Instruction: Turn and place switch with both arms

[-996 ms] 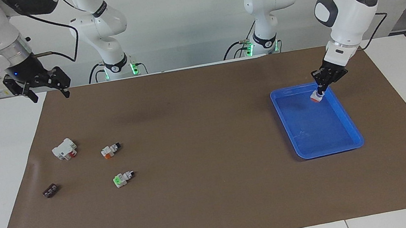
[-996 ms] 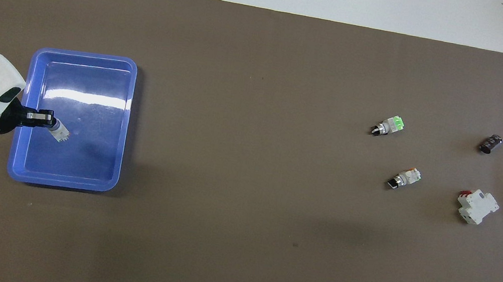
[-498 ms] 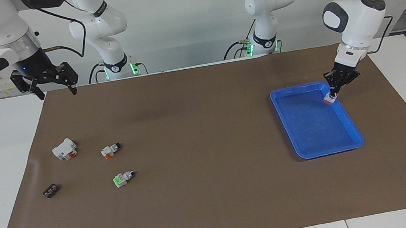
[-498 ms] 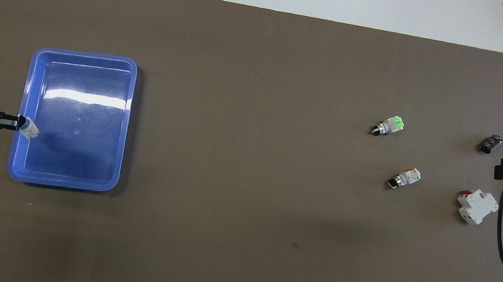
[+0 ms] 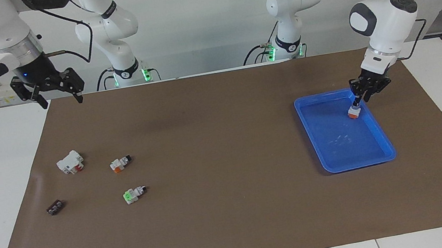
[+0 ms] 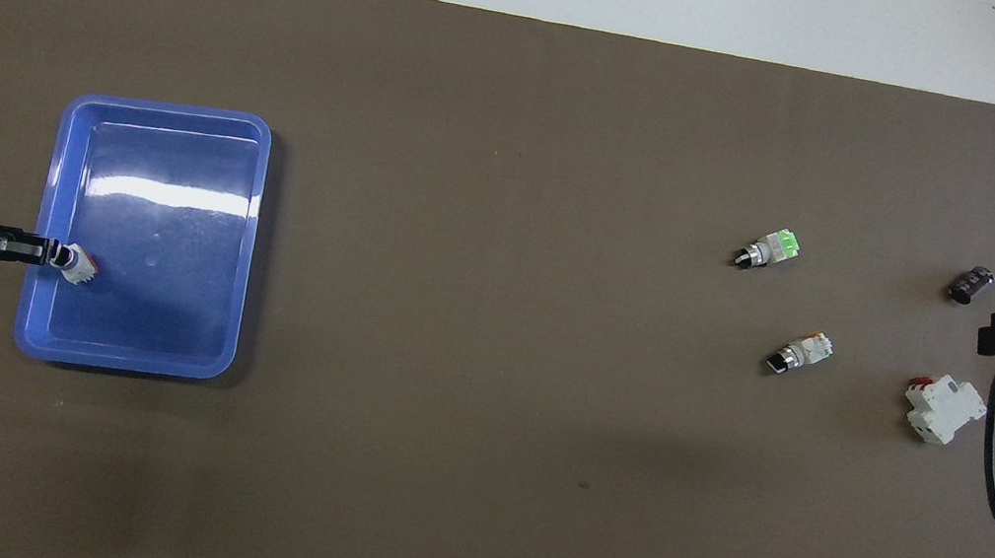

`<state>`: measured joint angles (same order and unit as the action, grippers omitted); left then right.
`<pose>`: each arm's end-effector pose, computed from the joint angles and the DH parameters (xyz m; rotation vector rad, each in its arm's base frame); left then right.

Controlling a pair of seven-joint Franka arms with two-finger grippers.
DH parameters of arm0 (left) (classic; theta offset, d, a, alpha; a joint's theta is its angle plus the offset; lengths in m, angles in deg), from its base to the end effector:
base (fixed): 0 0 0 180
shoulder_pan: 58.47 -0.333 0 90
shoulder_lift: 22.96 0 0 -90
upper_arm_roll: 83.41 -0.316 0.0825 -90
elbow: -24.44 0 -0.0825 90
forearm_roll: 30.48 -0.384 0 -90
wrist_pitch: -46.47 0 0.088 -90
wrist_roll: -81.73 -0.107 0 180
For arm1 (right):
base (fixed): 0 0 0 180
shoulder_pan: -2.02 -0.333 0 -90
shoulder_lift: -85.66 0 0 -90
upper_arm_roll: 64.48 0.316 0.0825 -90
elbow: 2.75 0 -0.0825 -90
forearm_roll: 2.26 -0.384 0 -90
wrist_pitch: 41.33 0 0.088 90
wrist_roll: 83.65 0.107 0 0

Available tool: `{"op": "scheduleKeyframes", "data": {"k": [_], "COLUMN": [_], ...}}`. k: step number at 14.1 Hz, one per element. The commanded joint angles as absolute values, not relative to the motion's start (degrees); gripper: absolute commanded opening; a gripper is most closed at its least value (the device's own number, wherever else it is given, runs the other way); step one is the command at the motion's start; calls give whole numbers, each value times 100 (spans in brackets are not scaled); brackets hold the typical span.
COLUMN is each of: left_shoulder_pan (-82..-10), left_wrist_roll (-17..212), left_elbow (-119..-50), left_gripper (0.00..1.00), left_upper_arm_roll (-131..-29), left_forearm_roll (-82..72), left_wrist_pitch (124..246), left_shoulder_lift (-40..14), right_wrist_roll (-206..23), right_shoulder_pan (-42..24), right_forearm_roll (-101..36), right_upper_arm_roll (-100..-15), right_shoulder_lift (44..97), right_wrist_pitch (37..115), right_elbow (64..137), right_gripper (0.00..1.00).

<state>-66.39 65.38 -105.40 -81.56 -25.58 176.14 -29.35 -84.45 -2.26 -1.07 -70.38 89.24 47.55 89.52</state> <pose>0.5092 0.0517 0.4166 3.0870 -0.1984 0.1845 0.5327 -0.0192 0.6379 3.1271 -0.0228 0.0042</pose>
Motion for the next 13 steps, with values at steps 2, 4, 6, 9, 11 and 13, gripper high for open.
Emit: {"op": "scheduleKeyframes", "data": {"k": [2,4,6,9,11,13], "left_shoulder_pan": [-6419,-6200,-5867,-5374,-5241,-5258], "left_wrist_roll": [6547,6591,6932,7582,7681,7672], "left_elbow": [-9240,-8555,-7974,-7166,-6621,-6163], "left_gripper": [63,63,62,62,62,62], "left_upper_arm_roll": [-8209,-8218,-8209,-8209,-8209,-8209], "left_forearm_roll": [-2652,-2670,-3063,-3189,-3136,-3127], "left_wrist_pitch": [16401,15725,15179,14458,13914,13351], "left_shoulder_lift": [-2438,-2218,-2007,-1708,-1550,-1470], "right_wrist_roll": [-8356,-8348,-8356,-8348,-8348,-8348], "right_shoulder_pan": [-211,-211,-211,-211,-211,-185], "right_forearm_roll": [-94,-94,-94,-111,-111,-111], "right_upper_arm_roll": [-7028,-7028,-7028,-7028,-7028,-7028], "right_shoulder_lift": [8953,8953,8953,8953,8962,8962], "right_wrist_pitch": [4761,4779,4753,4779,4779,4797], "right_elbow": [8936,8953,8954,8953,8971,8980], "right_gripper": [100,100,100,100,100,100]}}
